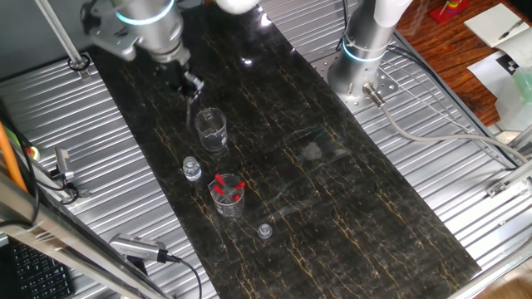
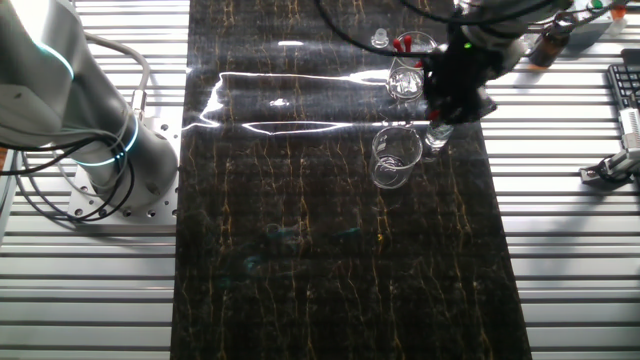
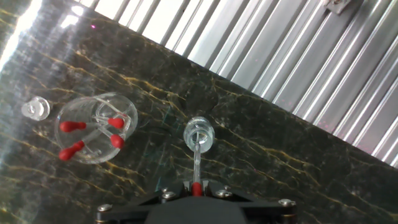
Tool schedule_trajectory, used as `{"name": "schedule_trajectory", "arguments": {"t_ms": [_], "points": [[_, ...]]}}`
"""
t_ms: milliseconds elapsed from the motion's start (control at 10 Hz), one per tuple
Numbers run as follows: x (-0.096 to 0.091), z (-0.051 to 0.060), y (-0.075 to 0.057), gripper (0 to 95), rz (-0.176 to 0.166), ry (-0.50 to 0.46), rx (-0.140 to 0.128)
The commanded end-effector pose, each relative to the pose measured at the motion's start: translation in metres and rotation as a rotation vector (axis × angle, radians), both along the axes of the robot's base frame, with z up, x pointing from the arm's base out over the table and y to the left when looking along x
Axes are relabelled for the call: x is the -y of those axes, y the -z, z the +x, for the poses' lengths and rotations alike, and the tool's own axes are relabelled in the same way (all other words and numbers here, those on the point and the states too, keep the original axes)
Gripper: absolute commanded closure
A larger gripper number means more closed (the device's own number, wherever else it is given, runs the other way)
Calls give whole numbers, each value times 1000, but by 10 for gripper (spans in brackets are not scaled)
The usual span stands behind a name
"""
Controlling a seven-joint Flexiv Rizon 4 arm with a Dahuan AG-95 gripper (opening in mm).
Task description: Transfer liquid using a dropper
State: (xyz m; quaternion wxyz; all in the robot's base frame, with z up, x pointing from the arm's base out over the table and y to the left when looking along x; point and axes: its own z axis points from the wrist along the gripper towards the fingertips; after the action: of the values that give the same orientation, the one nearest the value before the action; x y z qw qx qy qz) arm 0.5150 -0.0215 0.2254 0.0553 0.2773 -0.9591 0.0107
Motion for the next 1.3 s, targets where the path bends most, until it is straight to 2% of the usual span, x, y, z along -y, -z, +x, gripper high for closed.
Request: {"name": "schedule_trajectory", "arguments": {"t_ms": [100,300,500,600,900,1100,1300], "points": [[10,-22,8,950,13,1,3],[11,-33,1,950,7,7,-7],[9,-38,-5,950,2,5,-10],[9,-40,-3,950,1,4,-9],[2,-46,12,950,-4,10,-3],[-1,-51,28,950,-8,-1,5],[1,-52,46,950,-1,-10,7]]}}
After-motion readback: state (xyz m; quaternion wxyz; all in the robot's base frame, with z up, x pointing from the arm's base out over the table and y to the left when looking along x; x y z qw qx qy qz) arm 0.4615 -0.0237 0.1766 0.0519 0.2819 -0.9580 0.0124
